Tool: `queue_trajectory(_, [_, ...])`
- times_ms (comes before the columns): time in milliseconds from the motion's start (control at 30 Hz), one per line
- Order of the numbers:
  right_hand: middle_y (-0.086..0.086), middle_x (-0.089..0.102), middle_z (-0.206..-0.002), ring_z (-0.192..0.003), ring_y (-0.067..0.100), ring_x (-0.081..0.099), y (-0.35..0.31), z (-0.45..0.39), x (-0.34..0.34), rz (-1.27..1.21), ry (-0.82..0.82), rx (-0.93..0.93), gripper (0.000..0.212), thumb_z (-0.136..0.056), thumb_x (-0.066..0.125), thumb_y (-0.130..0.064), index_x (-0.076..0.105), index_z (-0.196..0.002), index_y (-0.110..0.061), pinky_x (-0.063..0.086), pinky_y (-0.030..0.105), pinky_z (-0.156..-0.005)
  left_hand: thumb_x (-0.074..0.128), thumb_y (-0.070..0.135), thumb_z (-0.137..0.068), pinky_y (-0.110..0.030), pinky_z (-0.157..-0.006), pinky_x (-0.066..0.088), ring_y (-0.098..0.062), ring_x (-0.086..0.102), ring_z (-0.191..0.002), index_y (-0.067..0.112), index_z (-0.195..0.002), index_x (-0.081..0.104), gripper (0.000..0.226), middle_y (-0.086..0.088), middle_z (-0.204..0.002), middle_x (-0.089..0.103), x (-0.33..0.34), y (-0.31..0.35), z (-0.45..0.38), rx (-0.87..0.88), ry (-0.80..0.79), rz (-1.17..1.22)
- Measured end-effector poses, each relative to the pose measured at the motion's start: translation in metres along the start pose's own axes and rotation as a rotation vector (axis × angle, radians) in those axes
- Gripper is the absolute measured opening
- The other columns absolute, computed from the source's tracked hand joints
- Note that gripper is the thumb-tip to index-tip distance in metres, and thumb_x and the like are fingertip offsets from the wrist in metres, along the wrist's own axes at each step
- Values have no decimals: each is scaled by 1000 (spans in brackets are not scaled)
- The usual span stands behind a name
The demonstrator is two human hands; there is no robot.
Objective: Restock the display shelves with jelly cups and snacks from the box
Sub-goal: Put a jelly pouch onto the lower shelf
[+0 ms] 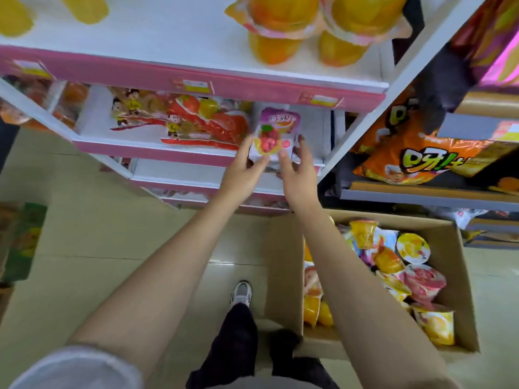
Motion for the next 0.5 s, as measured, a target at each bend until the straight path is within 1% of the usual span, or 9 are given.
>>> queue_trajectory(33, [-9,56,-135,-123,20,57,6,-10,1,140,-6,-42,43,-103,50,-25,39,-145,-25,50,35,-97,56,34,-99,-33,-90,48,-13,59,-111,40,-149,34,56,16,-131,56,1,-1,-8,49,-38,-104])
queue_trajectory(67, [1,54,-141,-125,25,55,10,-16,1,277,-13,-73,46,-104,48,-23,37,-149,-21,47,37,-97,55,32,-99,-37,-95,48,-16,56,-120,38,-152,29,60,11,-141,52,1,-2,-14,122,-69,-214])
queue_trajectory(100, [7,52,-143,-123,29,55,18,-22,2,385,-14,-107,48,-104,46,-23,36,-151,-20,47,39,-96,55,31,-99,-44,-101,47,-20,51,-127,36,-153,29,61,4,-146,48,1,-1,-18,224,-77,-328])
queue_trajectory(133, [8,51,-142,-118,32,57,21,-25,2,458,-5,-167,48,-104,46,-24,36,-151,-20,49,42,-93,55,31,-99,-49,-105,44,-25,45,-132,32,-154,31,61,-3,-149,45,0,1,-19,319,-64,-463])
queue_trajectory(200, [7,50,-142,-108,35,61,23,-26,4,544,14,-274,55,-100,49,-28,33,-152,-23,52,46,-86,54,35,-99,-53,-112,36,-34,34,-139,28,-155,32,60,-11,-155,35,-3,0,-21,443,6,-733])
queue_trajectory(267, [9,42,-149,-115,33,59,25,-22,7,596,26,-317,67,-97,56,-30,23,-156,-27,52,46,-86,50,43,-99,-53,-116,25,-38,22,-147,28,-157,27,64,-9,-164,20,-5,-2,-24,483,43,-893])
queue_trajectory(333, [13,34,-157,-122,35,56,32,-20,12,684,21,-340,70,-97,59,-33,21,-156,-31,50,48,-91,39,53,-100,-53,-119,14,-32,10,-153,28,-159,16,68,-2,-167,11,-3,-10,-31,514,10,-1008])
queue_trajectory(433, [16,36,-156,-124,36,55,44,-27,20,879,16,-373,58,-99,53,-36,33,-152,-26,45,51,-100,14,61,-99,-54,-121,3,-23,-2,-154,32,-159,4,67,2,-168,9,-1,-34,-45,463,-77,-1135])
queue_trajectory(500, [15,36,-157,-131,33,51,48,-34,23,942,-2,-341,54,-101,50,-36,36,-153,-25,35,54,-109,8,60,-100,-54,-121,-2,-20,-7,-154,37,-157,-7,63,2,-167,12,0,-47,-50,393,-115,-1112])
Point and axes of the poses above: each hand's wrist, its own z-axis away from the middle knuckle, its own x-axis out of the palm, y = z × x, the point moved 8 cm from there along -z, towards the middle knuckle
